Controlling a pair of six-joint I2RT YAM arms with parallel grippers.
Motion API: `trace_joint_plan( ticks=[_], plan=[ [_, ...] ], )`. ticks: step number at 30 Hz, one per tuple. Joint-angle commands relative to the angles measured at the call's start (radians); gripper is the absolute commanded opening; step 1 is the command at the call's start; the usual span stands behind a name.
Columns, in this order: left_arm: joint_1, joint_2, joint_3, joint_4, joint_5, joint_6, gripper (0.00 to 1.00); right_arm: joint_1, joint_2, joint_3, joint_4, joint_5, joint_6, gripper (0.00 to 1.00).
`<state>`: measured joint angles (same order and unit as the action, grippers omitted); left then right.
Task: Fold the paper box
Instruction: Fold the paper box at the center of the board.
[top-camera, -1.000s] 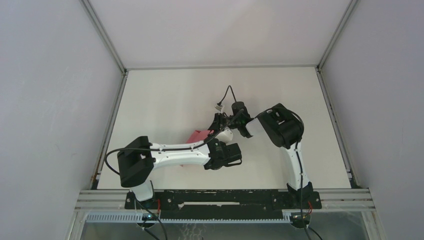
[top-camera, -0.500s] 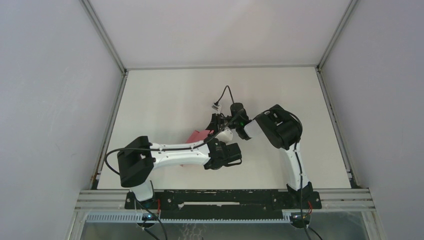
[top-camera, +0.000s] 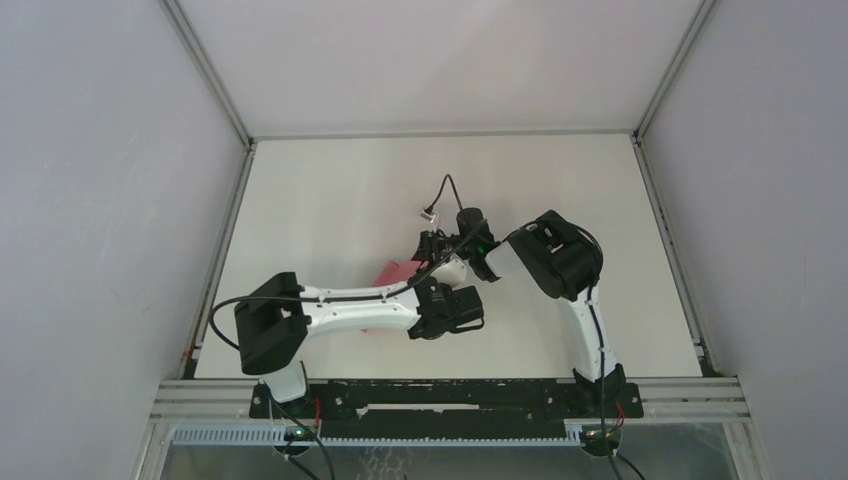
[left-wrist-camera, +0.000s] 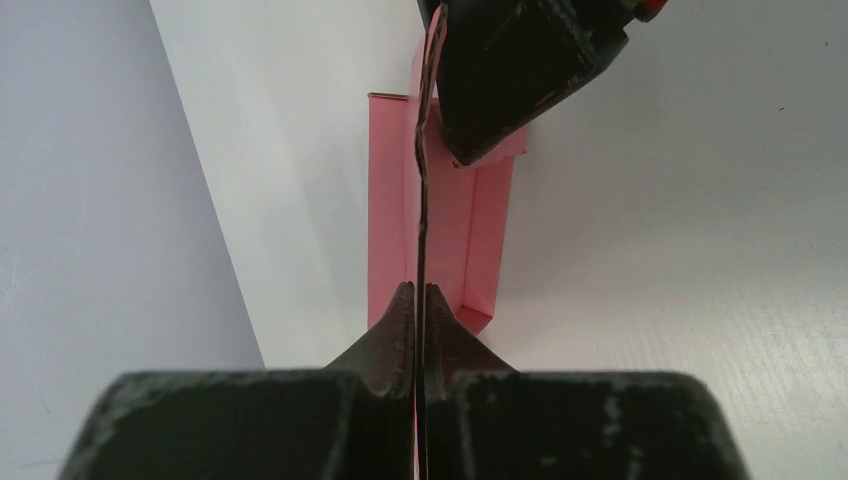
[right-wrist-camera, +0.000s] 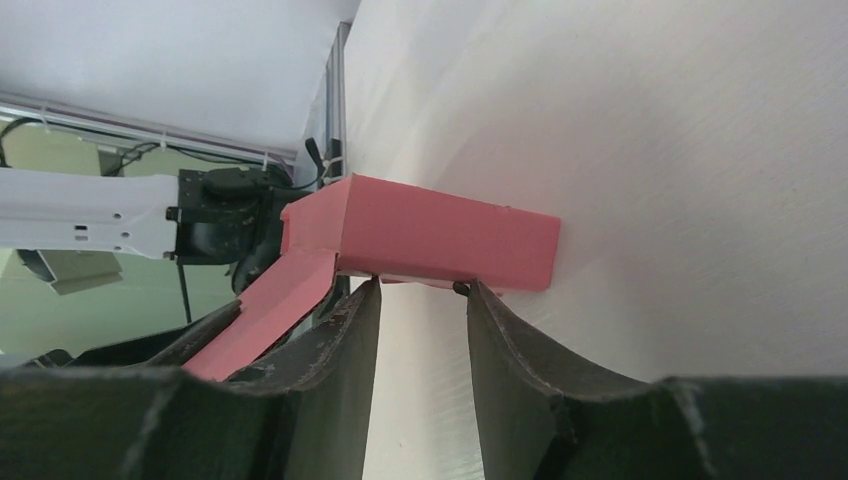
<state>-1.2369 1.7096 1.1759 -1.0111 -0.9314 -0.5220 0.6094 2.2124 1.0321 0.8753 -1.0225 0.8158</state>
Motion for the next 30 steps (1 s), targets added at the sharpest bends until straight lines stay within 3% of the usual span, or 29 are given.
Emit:
trace_joint_plan(
  ticks=[1,13,30],
  plan=[
    [0.003,-0.016,-0.014,0.093,0.116,-0.028,0.0,0.032,-0.027,0.005,-0.018,0.036,-0.113,0.46],
    [0.003,-0.033,-0.04,0.12,0.131,-0.022,0.0,0.043,-0.025,0.003,0.006,0.079,-0.15,0.51],
    [0.002,-0.036,-0.062,0.147,0.144,-0.012,0.0,0.06,-0.101,0.003,-0.179,0.205,-0.347,0.53]
  ],
)
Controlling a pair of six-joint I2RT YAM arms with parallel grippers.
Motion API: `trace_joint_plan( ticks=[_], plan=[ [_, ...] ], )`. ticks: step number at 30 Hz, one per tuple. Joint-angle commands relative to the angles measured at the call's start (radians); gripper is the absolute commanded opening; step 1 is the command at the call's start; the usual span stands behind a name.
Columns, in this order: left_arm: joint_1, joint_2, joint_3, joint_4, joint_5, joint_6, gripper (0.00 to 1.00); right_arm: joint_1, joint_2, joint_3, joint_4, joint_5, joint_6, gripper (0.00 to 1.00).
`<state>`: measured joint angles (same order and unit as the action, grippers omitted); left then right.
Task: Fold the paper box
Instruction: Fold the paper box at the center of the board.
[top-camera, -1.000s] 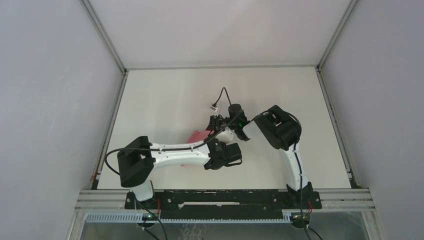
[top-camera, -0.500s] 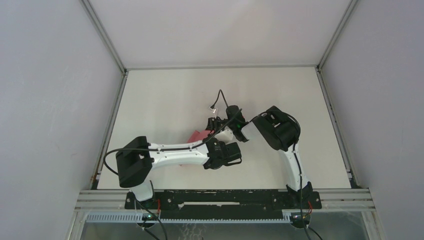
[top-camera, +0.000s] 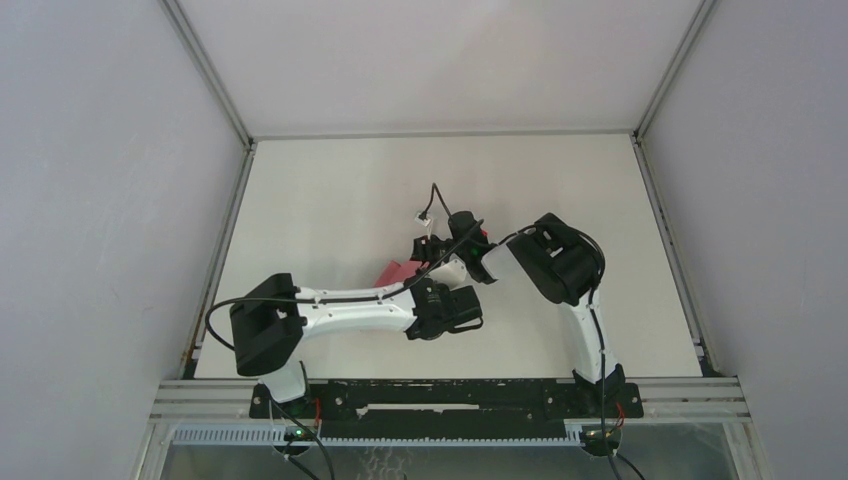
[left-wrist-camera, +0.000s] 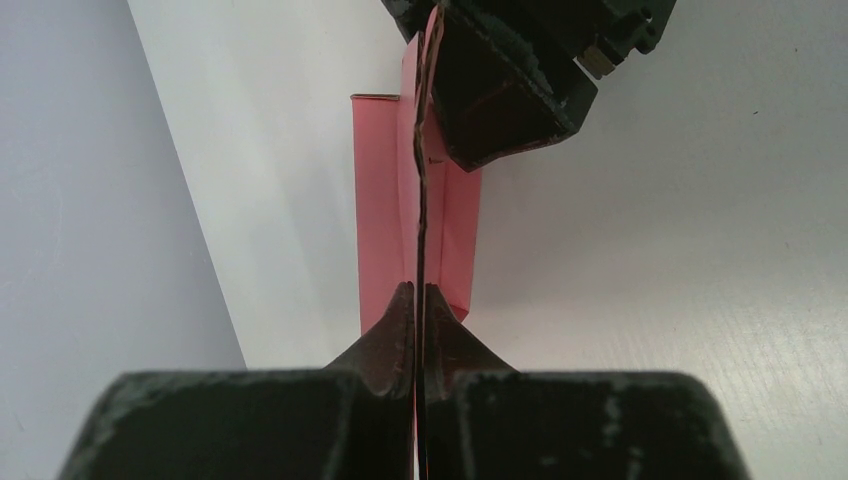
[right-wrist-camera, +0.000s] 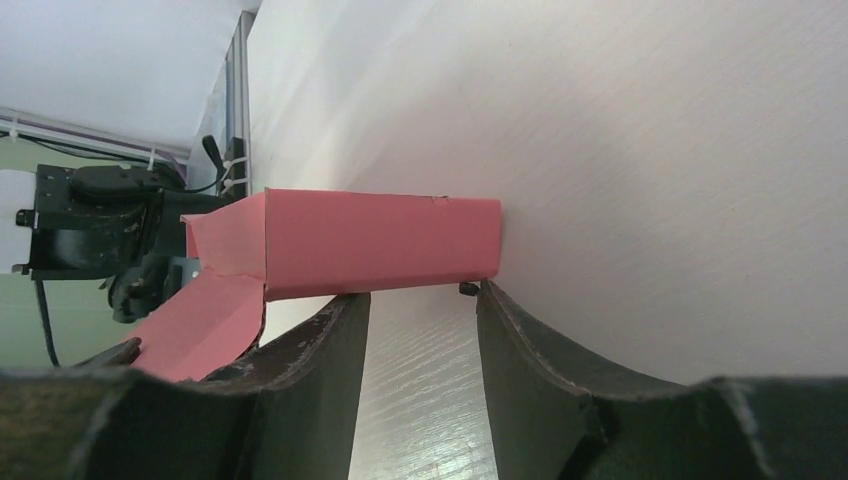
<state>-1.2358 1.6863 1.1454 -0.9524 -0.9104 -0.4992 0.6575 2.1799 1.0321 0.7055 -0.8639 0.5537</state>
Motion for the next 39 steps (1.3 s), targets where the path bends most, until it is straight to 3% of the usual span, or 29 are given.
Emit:
trace_joint_plan(
  ticks=[1,12,21,39],
  plan=[
    [0.001,-0.014,-0.032,0.089,0.124,-0.035,0.0,0.013,-0.072,0.003,-0.013,0.051,-0.093,0.54],
    [0.001,-0.033,-0.049,0.116,0.142,-0.02,0.0,0.012,-0.076,0.003,0.045,0.028,-0.13,0.58],
    [0.001,-0.046,-0.063,0.138,0.162,-0.004,0.01,0.012,-0.034,0.003,0.186,-0.015,-0.087,0.59],
    [0.007,-0.064,-0.092,0.19,0.213,0.018,0.01,0.026,0.029,0.003,0.33,0.04,-0.099,0.61]
  ],
)
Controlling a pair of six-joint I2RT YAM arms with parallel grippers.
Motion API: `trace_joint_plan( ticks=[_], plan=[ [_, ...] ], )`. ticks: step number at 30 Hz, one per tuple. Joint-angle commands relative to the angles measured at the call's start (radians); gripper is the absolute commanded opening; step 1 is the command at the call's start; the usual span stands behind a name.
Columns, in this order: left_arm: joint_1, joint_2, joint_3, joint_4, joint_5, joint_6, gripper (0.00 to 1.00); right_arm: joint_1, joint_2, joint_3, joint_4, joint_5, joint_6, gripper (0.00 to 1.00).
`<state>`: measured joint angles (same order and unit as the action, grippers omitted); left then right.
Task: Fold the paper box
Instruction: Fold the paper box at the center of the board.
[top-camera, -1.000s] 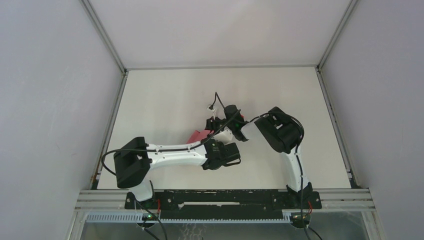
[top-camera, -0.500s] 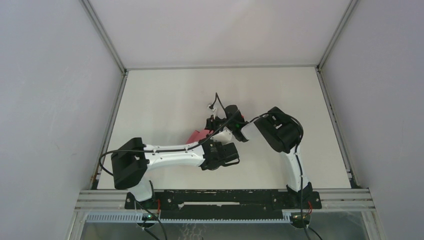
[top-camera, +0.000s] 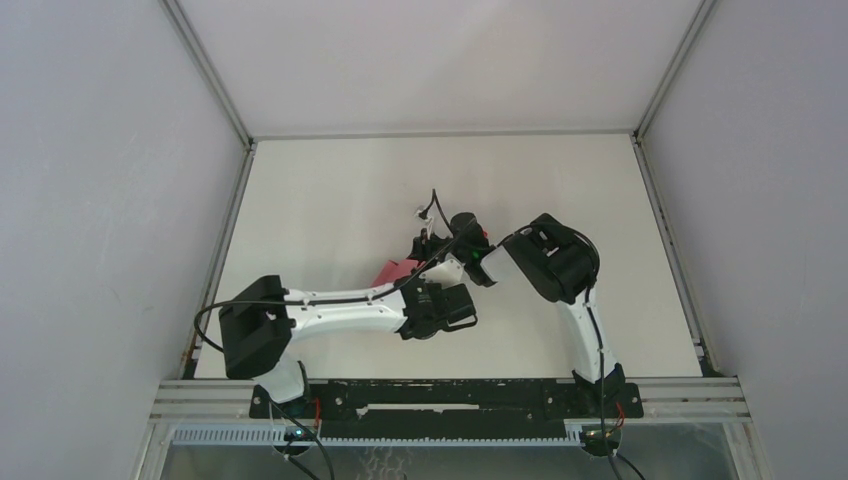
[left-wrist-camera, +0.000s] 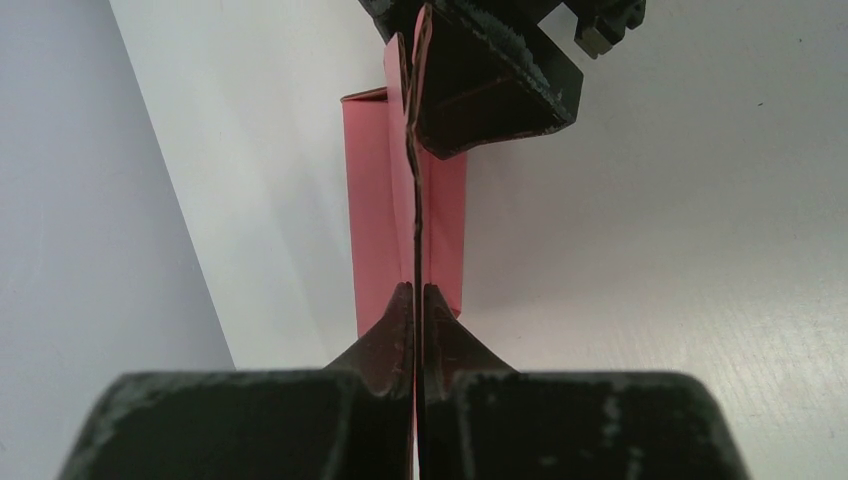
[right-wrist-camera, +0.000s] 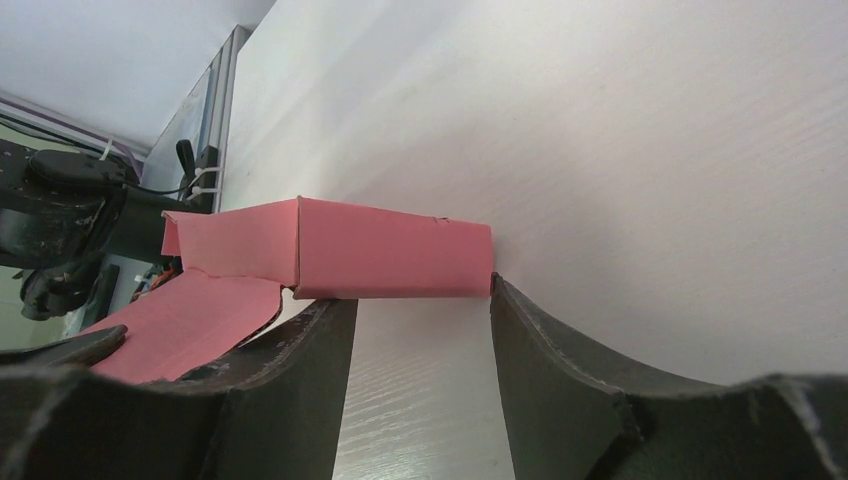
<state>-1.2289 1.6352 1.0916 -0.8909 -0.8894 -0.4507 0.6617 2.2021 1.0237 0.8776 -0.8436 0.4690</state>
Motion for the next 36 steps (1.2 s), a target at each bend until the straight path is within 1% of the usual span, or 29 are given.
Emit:
trace_joint_plan(
  ticks=[1,4,10,14,15,18,20,22,25,26,27,28,29,31,33,36],
  plan=[
    [0.001,-0.014,-0.04,0.132,0.196,-0.03,0.01,0.024,0.011,0.012,0.169,0.027,-0.013,0.61],
    [0.002,-0.021,-0.046,0.141,0.205,-0.029,0.01,0.029,0.03,0.011,0.221,0.031,0.008,0.61],
    [0.009,-0.029,-0.06,0.161,0.219,-0.021,0.01,0.033,0.077,0.013,0.383,0.025,0.087,0.61],
    [0.015,-0.043,-0.071,0.162,0.214,-0.021,0.01,0.032,0.082,0.012,0.408,0.018,0.102,0.62],
    [0.017,-0.052,-0.072,0.158,0.209,-0.02,0.01,0.032,0.079,0.012,0.405,0.01,0.104,0.63],
    [0.022,-0.079,-0.027,0.076,0.169,-0.021,0.01,0.018,0.056,-0.024,0.406,0.009,0.108,0.65],
    [0.023,-0.108,0.037,-0.017,0.129,-0.022,0.01,-0.004,0.028,-0.062,0.417,0.016,0.121,0.66],
    [0.024,-0.15,0.126,-0.113,0.104,-0.02,0.01,-0.032,-0.013,-0.097,0.399,0.02,0.133,0.71],
    [0.037,-0.229,0.231,-0.21,0.141,-0.009,0.02,-0.091,-0.12,-0.164,0.254,0.06,0.115,0.73],
    [0.044,-0.253,0.264,-0.238,0.165,-0.007,0.03,-0.116,-0.173,-0.185,0.173,0.075,0.108,0.73],
    [0.053,-0.278,0.293,-0.248,0.199,-0.005,0.03,-0.126,-0.198,-0.201,0.134,0.074,0.096,0.73],
    [0.058,-0.298,0.317,-0.263,0.233,0.001,0.03,-0.139,-0.258,-0.221,0.077,0.081,0.074,0.73],
    [0.064,-0.313,0.344,-0.276,0.269,0.004,0.04,-0.148,-0.308,-0.237,0.008,0.098,0.047,0.73],
    [0.074,-0.327,0.38,-0.295,0.344,0.018,0.05,-0.158,-0.401,-0.247,-0.208,0.146,-0.036,0.73],
    [0.08,-0.323,0.398,-0.313,0.404,0.028,0.05,-0.159,-0.497,-0.261,-0.355,0.219,-0.091,0.73],
    [0.081,-0.337,0.393,-0.302,0.476,0.041,0.05,-0.185,-0.629,-0.327,-0.43,0.242,-0.113,0.73]
  ],
)
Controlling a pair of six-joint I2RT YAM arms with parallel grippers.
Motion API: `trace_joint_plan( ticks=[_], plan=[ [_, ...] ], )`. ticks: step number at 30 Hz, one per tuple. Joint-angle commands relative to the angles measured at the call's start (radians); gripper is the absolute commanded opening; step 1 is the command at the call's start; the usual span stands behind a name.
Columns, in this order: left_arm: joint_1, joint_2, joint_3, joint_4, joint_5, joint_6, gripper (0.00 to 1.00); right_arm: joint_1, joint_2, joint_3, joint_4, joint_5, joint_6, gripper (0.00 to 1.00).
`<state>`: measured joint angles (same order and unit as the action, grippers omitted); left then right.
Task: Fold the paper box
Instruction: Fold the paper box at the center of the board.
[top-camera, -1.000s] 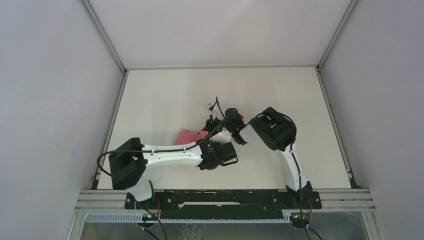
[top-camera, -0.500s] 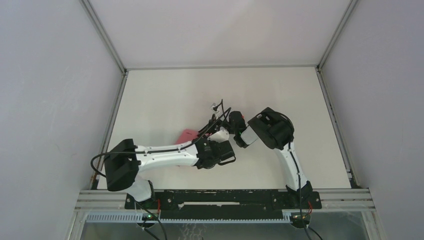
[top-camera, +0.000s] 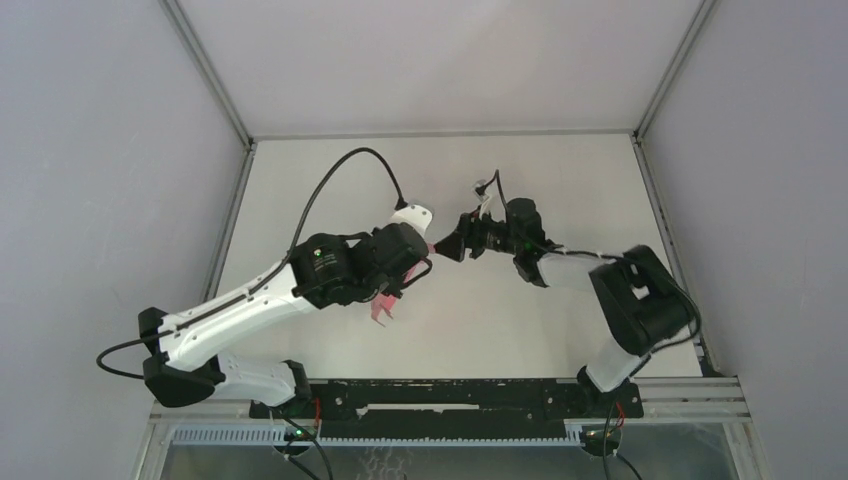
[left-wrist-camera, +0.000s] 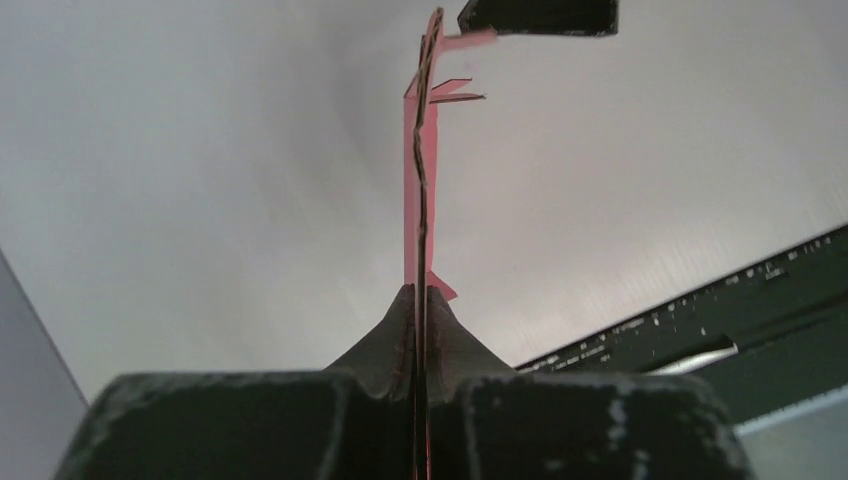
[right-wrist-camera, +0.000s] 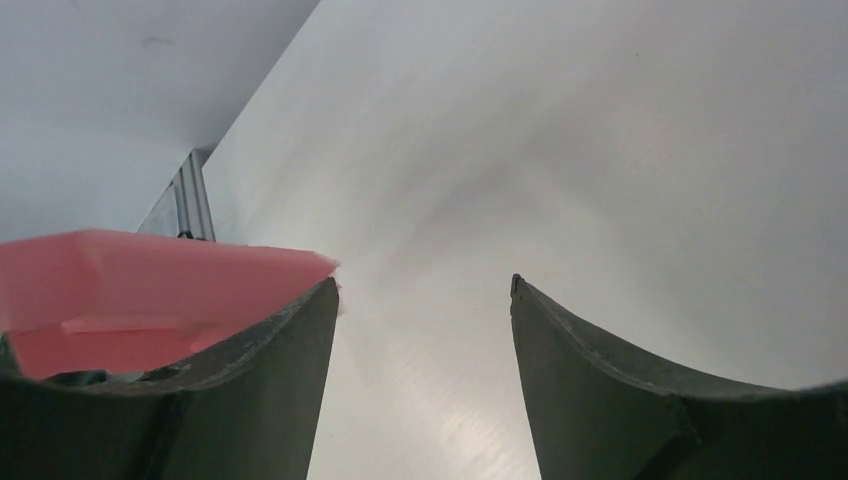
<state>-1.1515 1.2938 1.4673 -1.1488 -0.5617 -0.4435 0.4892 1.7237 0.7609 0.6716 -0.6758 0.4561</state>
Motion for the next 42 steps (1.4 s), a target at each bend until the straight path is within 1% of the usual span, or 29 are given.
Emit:
trace_joint_plan(
  ticks=[1,3,5,8,11,13,14,19,21,25,28,32,33,36,38,42],
  plan=[
    [0.005,0.003,0.011,-0.04,0.174,0.038,0.05,-0.029,-0.194,-0.086,-0.241,0.089,-0.092,0.73],
    [0.013,-0.012,-0.021,-0.007,0.251,0.051,0.05,-0.073,-0.259,-0.113,-0.286,0.09,-0.079,0.73],
    [0.014,-0.028,-0.058,0.031,0.329,0.063,0.05,-0.114,-0.309,-0.119,-0.367,0.119,-0.08,0.73],
    [0.013,-0.053,-0.137,0.11,0.438,0.103,0.05,-0.132,-0.363,-0.12,-0.474,0.183,-0.114,0.73],
    [0.015,-0.056,-0.21,0.183,0.52,0.175,0.05,-0.135,-0.371,-0.12,-0.53,0.198,-0.121,0.73],
    [0.014,-0.033,-0.228,0.193,0.566,0.229,0.05,-0.135,-0.371,-0.14,-0.527,0.206,-0.112,0.73],
    [0.01,-0.014,-0.232,0.198,0.567,0.254,0.05,-0.135,-0.37,-0.15,-0.526,0.218,-0.109,0.73],
    [-0.038,0.053,-0.238,0.19,0.4,0.397,0.04,-0.133,-0.385,-0.214,-0.473,0.234,-0.081,0.73],
    [-0.042,0.05,-0.28,0.252,0.332,0.437,0.04,-0.119,-0.425,-0.253,-0.44,0.257,-0.076,0.73],
    [-0.043,0.049,-0.317,0.307,0.27,0.497,0.04,-0.046,-0.518,-0.329,-0.358,0.339,-0.109,0.72],
    [-0.038,0.06,-0.34,0.341,0.261,0.515,0.04,0.043,-0.55,-0.376,-0.271,0.391,-0.141,0.72],
    [-0.022,0.066,-0.381,0.395,0.272,0.518,0.04,0.156,-0.501,-0.415,-0.122,0.454,-0.181,0.7],
    [-0.019,0.062,-0.393,0.408,0.277,0.521,0.04,0.172,-0.482,-0.422,-0.098,0.475,-0.181,0.68],
    [-0.016,0.052,-0.407,0.431,0.278,0.523,0.04,0.195,-0.42,-0.482,0.05,0.476,-0.166,0.64],
    [-0.017,0.053,-0.403,0.427,0.26,0.521,0.04,0.203,-0.42,-0.521,0.129,0.475,-0.151,0.63],
    [-0.024,0.044,-0.403,0.422,0.227,0.519,0.04,0.222,-0.484,-0.544,0.084,0.516,-0.135,0.62]
  ],
)
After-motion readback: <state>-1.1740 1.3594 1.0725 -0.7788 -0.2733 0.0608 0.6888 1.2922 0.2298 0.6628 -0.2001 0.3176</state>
